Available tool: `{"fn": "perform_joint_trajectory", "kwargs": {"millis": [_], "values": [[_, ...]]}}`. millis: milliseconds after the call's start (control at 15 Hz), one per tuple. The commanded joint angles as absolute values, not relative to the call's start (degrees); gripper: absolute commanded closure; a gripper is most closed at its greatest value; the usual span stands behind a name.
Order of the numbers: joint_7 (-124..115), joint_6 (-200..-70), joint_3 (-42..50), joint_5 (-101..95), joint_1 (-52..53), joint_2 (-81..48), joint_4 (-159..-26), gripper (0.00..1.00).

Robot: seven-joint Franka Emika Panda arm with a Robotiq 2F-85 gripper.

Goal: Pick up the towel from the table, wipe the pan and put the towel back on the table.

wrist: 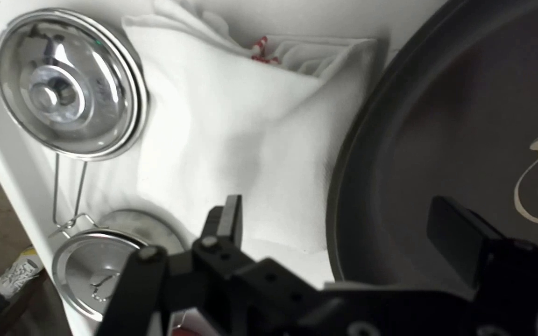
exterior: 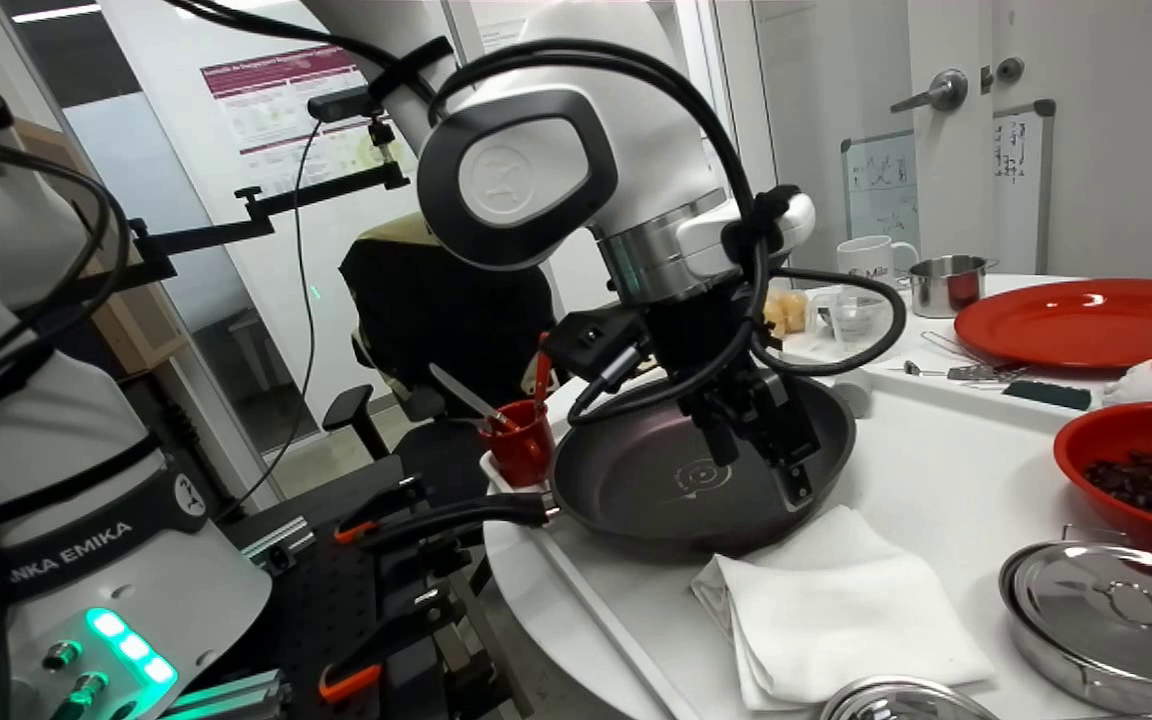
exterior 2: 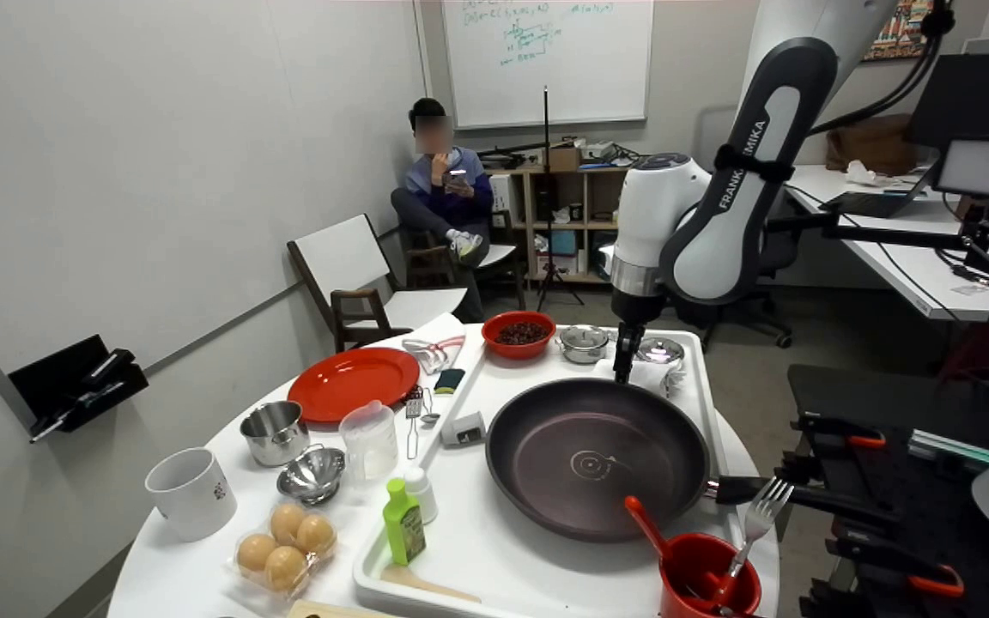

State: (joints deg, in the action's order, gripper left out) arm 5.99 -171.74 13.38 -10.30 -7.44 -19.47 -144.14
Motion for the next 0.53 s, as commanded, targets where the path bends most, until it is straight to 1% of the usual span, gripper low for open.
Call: {"fn": "perform_joint_trajectory", "kwargs": {"millis": [0,467], "values": [[6.12,-171.55,12.78,-10.04,-7.46,-19.12,-144.1,0.0],[6.18,-171.52,12.2,-9.87,-7.72,-18.69,-144.13,0.0]]}}
